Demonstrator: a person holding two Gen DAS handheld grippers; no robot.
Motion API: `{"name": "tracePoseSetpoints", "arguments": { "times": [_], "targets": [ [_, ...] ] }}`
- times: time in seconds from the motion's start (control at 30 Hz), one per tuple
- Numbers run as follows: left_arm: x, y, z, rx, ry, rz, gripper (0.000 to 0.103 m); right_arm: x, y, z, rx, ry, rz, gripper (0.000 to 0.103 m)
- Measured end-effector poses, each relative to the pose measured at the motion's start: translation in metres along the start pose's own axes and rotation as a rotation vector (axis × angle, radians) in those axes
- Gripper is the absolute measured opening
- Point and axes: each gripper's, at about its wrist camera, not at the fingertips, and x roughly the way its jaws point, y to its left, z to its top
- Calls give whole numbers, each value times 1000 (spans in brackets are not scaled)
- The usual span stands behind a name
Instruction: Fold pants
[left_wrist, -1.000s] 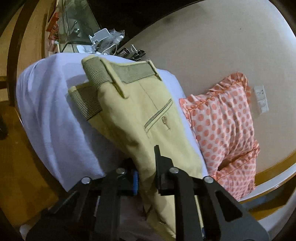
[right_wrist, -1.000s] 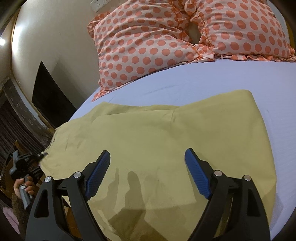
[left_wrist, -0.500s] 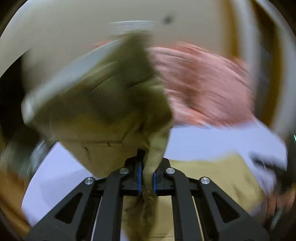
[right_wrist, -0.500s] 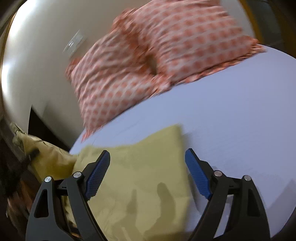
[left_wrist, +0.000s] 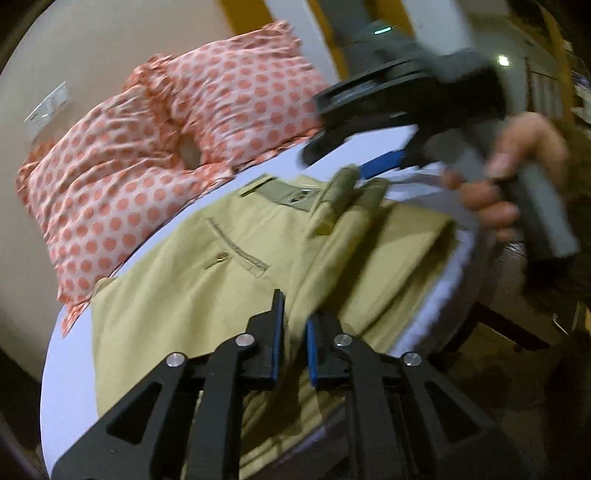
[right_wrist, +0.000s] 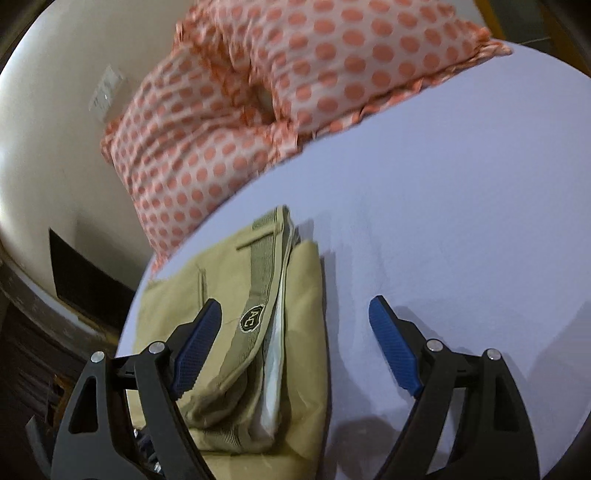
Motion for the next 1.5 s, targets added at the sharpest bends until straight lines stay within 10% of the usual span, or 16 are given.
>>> {"name": "tracePoseSetpoints", "arguments": {
  "times": [0.7, 0.83, 0.87, 0.97, 1.07, 1.17, 1.33, 1.5],
  "targets": [
    [-28, 18, -23, -204, -13, -179, 11, 18, 9, 11, -46, 79, -86, 79],
    [-71, 66, -23, -382, -132, -313, 61, 25, 18, 6, -118, 100, -82, 60],
    [-83, 84, -24, -431, -169, -294, 80, 28, 19, 5, -120, 123, -55, 58],
    [-86, 152, -36, -584, -161, -137, 90, 30, 19, 3, -145, 106, -50, 54],
    [-45, 208, -59, -718, 2, -58, 88, 33, 18, 5, -142, 107, -27, 48],
    [2, 243, -83, -875, 152, -173, 83, 34, 16, 7, -154, 127, -5, 44],
    [42, 252, -91, -957, 197, -358, 81, 38, 5, 13, -91, 150, 67, 43],
    [51, 250, -90, -994, 210, -459, 64, 47, -16, 15, 29, 246, 228, 15]
  ]
}}
